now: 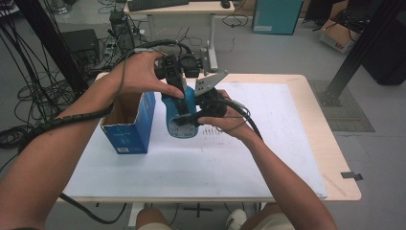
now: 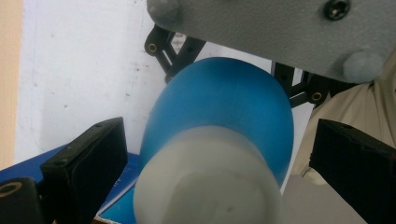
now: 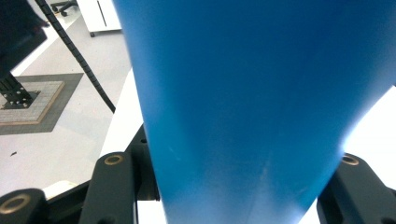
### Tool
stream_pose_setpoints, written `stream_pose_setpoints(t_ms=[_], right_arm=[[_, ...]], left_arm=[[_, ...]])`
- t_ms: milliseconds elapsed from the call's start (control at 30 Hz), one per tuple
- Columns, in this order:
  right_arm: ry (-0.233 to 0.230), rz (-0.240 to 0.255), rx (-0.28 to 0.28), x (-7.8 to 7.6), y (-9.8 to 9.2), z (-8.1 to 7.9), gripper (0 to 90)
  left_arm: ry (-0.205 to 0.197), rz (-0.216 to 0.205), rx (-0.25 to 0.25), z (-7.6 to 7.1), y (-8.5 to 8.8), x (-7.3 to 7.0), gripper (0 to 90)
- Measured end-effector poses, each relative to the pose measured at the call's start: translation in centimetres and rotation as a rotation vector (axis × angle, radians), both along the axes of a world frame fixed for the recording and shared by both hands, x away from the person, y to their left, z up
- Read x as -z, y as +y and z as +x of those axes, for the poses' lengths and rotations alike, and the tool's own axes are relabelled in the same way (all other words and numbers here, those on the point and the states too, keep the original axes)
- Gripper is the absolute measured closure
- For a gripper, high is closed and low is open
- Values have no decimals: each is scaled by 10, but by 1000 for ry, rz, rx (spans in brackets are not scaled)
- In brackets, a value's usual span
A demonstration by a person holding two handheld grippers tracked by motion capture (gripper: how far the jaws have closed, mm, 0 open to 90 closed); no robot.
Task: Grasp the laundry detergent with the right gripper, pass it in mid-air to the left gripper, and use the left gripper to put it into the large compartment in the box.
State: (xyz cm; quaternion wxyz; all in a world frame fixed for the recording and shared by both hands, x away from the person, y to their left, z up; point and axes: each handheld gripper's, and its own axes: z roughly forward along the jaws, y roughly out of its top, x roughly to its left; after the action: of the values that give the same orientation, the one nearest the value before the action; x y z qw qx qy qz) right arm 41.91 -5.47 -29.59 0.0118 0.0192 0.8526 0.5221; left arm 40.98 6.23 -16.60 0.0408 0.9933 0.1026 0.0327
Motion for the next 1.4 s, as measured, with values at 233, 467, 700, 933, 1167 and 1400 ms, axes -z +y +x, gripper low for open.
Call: stream_pose_setpoints(t_ms=[233, 467, 700, 933, 1167, 1400], right_arm=[[-2, -2, -1, -1, 0, 0, 438], [-6, 0, 2, -2, -1, 0, 438], [-5, -2, 5, -3, -2, 0, 438], [-3, -3, 3, -3, -2, 0, 438], [-4, -1, 4, -4, -1, 0, 438], [-2, -1, 7, -5, -1, 2, 438]], left_arm=[[-5, -3, -3, -1, 0, -1, 44], [-9, -8, -3, -1, 0, -2, 45], [-8, -8, -2, -1, 0, -1, 45], [-11, -20, -8, 0, 2, -2, 44], [-16, 4, -5, 1, 2, -2, 45], [-20, 9, -5, 4, 2, -1, 45]])
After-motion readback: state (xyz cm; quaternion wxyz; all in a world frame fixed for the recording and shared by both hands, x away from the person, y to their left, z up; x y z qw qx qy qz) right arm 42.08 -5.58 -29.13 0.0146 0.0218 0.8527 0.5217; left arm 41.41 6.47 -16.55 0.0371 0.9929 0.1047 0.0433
